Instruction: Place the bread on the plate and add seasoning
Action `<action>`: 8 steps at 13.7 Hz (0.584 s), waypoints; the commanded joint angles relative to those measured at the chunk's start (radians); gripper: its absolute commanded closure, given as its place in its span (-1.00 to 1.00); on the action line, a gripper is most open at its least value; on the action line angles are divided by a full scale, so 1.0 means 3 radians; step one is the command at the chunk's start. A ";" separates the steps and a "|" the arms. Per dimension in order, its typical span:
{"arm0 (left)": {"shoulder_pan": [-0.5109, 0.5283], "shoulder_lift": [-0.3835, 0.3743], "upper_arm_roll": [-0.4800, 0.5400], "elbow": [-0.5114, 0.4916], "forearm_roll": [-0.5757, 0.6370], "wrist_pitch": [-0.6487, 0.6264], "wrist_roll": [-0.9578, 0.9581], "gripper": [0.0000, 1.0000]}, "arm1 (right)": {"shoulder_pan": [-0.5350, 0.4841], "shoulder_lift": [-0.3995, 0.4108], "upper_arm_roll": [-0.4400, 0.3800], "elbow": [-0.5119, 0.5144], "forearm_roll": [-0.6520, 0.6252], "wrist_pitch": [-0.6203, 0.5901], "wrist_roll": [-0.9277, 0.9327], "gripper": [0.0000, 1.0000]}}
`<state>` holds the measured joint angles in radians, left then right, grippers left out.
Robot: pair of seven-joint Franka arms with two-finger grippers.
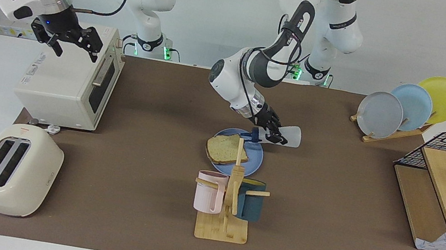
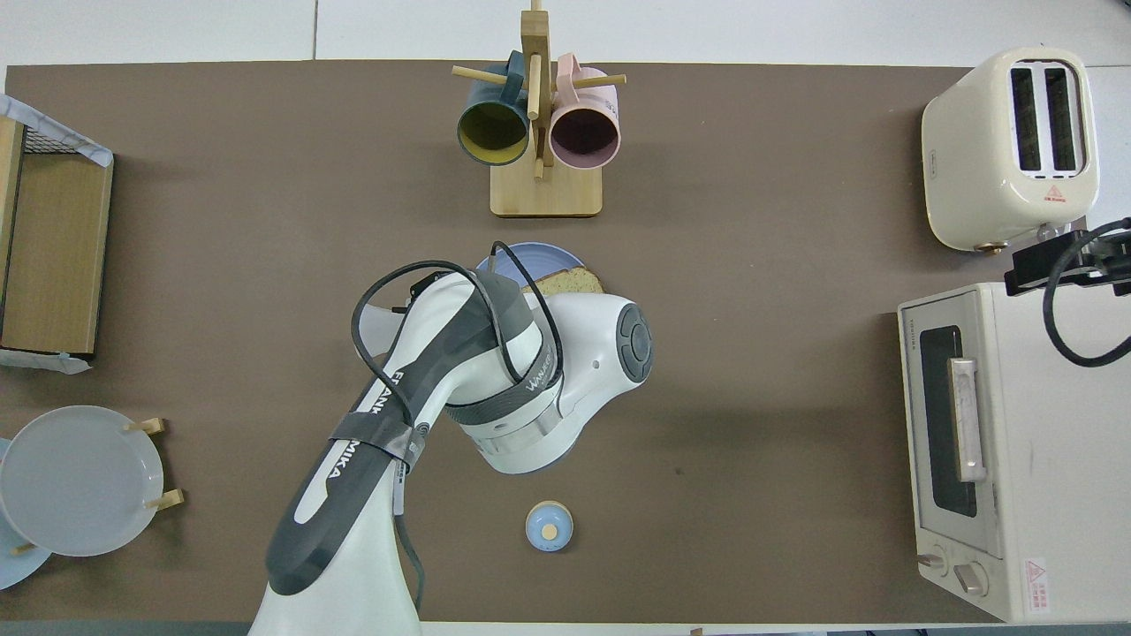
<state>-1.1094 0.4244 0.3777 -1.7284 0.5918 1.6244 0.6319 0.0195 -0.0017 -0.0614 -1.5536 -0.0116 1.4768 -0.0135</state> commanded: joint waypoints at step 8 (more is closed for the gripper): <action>-0.0172 0.0135 0.0055 0.0280 0.0364 -0.0562 -0.0020 1.00 | -0.0024 -0.0020 0.0031 -0.0047 -0.0008 0.0088 -0.0088 -1.00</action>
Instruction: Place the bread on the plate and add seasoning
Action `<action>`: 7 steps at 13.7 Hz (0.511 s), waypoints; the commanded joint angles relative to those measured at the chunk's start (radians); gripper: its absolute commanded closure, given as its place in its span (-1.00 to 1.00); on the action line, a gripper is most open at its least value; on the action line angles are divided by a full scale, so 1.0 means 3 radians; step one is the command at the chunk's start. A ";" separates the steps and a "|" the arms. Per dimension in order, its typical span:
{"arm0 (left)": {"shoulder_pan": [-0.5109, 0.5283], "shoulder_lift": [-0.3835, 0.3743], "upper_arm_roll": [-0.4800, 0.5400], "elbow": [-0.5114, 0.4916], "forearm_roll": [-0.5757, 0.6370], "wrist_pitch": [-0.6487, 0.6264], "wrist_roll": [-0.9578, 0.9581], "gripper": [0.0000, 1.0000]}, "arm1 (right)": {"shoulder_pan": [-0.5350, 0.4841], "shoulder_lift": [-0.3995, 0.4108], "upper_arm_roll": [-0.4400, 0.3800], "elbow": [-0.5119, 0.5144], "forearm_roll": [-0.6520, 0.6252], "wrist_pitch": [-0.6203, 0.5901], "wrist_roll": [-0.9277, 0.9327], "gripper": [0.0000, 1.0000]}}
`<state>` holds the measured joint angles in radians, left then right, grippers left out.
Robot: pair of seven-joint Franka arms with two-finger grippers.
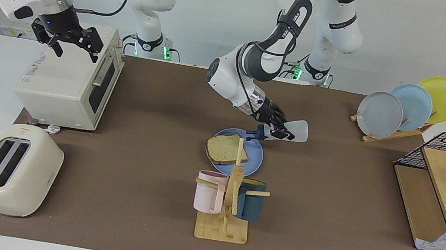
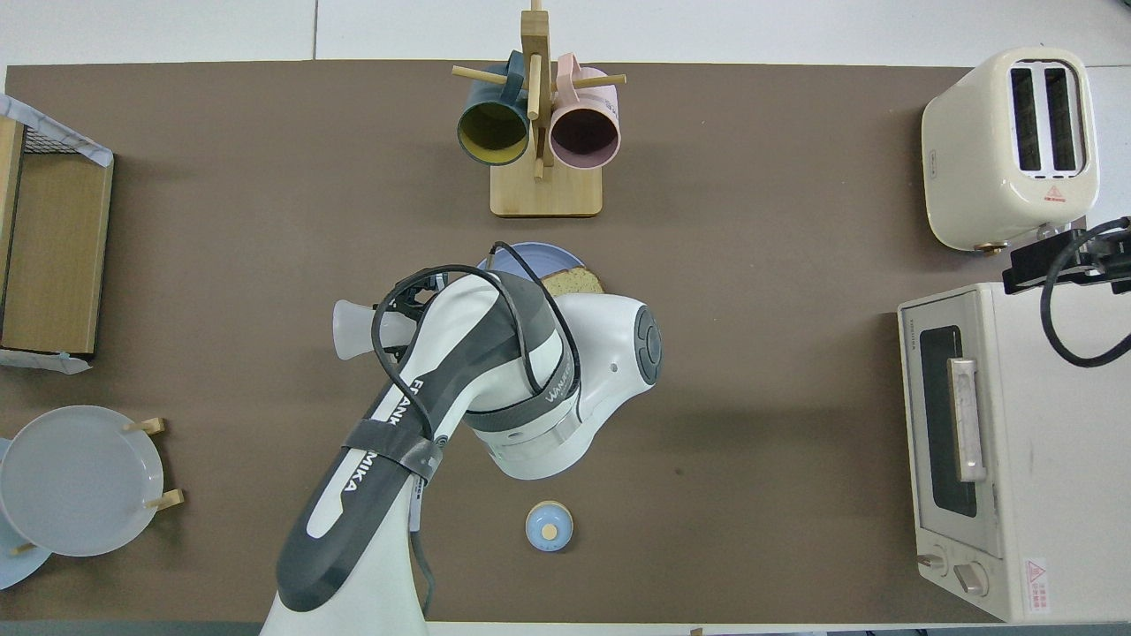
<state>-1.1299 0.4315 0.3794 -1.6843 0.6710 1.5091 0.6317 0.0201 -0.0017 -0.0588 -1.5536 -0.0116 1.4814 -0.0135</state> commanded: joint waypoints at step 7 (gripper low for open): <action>-0.0119 0.0781 0.0055 0.0936 0.0349 -0.0797 -0.0004 1.00 | -0.0021 -0.0020 0.0022 -0.0047 -0.0008 0.0068 -0.0088 -1.00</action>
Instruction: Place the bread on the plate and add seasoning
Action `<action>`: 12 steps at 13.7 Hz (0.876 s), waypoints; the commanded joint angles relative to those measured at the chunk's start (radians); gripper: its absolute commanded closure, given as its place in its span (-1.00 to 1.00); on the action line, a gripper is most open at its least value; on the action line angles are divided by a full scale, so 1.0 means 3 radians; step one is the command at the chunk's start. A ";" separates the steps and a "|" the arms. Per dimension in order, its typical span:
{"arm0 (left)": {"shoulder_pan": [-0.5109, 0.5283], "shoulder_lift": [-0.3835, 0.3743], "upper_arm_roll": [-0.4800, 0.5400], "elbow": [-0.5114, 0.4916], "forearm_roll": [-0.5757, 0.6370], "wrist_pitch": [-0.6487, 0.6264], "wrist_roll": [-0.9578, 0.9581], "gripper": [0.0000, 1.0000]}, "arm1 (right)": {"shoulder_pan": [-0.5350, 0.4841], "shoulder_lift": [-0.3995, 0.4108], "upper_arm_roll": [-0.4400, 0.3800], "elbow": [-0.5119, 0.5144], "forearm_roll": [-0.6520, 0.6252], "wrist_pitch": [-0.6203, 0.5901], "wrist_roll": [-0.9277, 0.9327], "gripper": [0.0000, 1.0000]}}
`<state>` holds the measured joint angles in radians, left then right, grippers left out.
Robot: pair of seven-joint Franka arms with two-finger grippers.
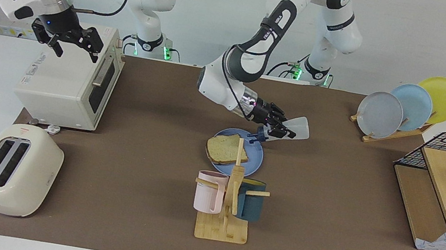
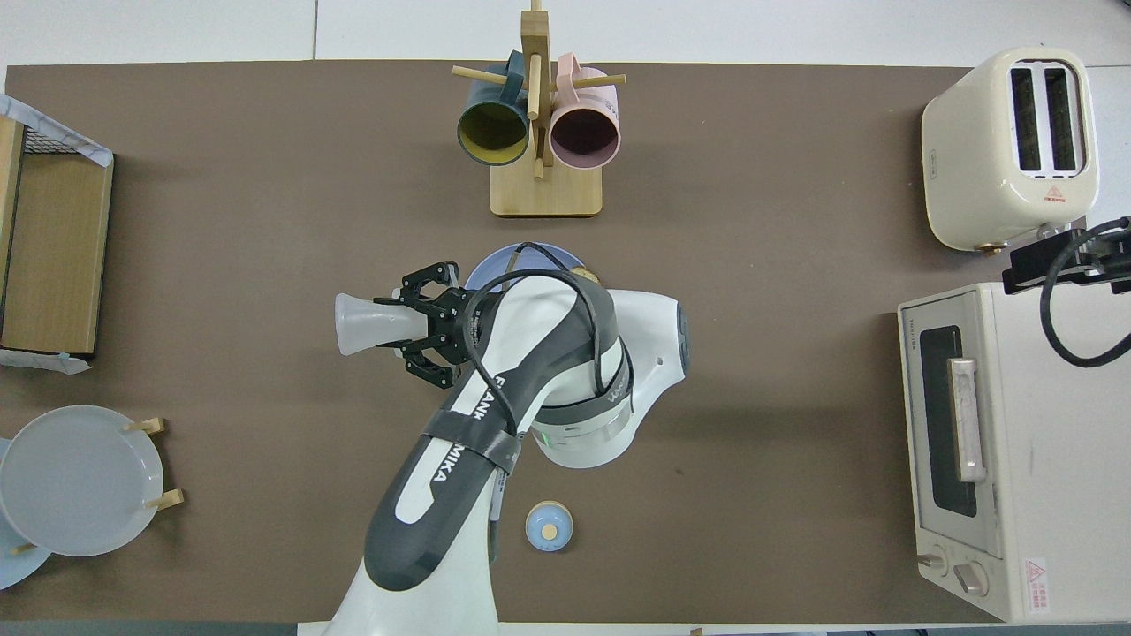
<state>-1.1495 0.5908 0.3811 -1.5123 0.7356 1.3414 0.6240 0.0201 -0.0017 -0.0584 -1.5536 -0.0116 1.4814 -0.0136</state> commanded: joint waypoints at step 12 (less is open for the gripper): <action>-0.0034 0.0710 0.0044 0.0393 0.0999 -0.0422 0.0022 1.00 | -0.0031 -0.0020 0.0021 -0.0047 -0.0008 0.0073 -0.0088 -1.00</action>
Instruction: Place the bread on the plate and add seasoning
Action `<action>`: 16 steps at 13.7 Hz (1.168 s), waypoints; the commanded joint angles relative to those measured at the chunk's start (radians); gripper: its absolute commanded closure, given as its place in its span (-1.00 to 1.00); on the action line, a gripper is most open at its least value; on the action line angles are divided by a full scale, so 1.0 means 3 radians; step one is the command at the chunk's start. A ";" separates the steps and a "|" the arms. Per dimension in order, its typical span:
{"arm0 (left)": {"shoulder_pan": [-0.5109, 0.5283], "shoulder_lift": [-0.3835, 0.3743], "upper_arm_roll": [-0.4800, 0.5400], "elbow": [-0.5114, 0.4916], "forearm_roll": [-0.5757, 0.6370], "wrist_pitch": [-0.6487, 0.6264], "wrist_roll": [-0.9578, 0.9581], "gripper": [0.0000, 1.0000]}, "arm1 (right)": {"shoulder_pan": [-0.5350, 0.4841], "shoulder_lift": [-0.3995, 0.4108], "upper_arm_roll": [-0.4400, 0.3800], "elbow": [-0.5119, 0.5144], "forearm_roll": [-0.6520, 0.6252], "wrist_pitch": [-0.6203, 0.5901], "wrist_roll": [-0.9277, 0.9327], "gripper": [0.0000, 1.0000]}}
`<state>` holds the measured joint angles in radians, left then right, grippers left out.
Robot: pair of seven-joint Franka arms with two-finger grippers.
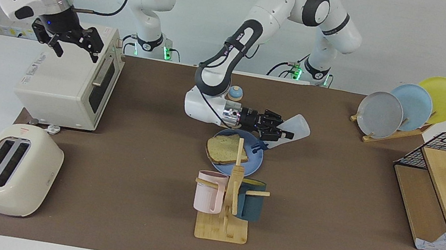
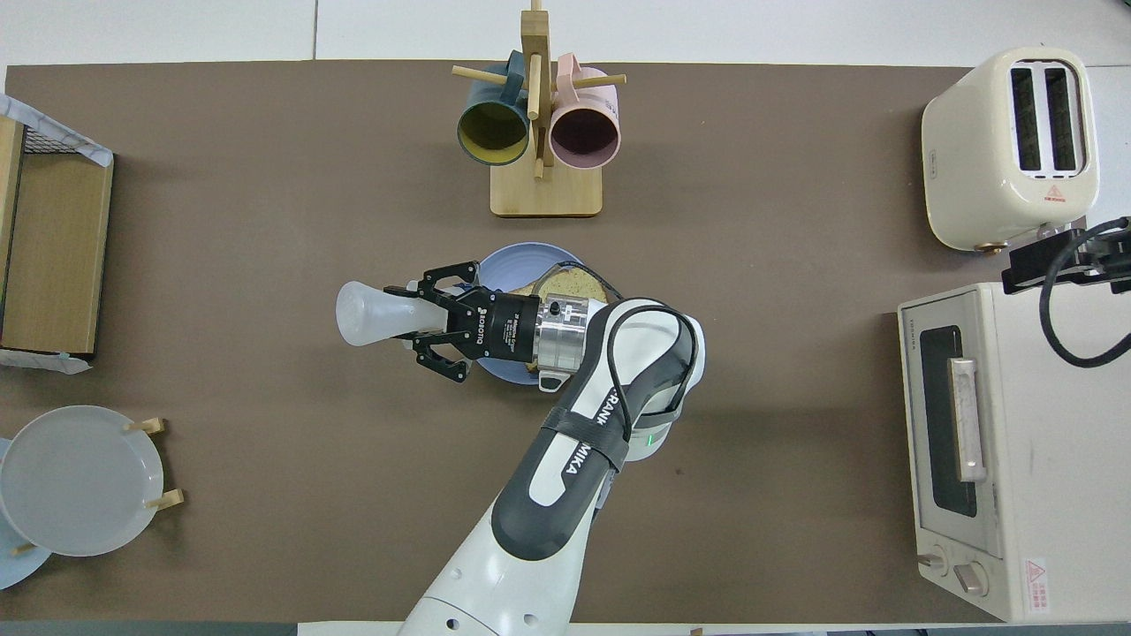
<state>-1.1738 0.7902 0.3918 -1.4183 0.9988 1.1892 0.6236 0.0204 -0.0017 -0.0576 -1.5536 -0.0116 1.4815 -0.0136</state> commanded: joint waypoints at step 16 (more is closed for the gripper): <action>0.0077 0.0061 -0.0002 0.0070 0.0229 0.0433 0.0018 1.00 | -0.0022 -0.0020 0.0018 -0.0047 -0.0008 0.0078 -0.0078 -1.00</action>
<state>-1.1667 0.7910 0.3905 -1.4138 1.0377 1.2962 0.6237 0.0205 -0.0017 -0.0575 -1.5536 -0.0116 1.4815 -0.0136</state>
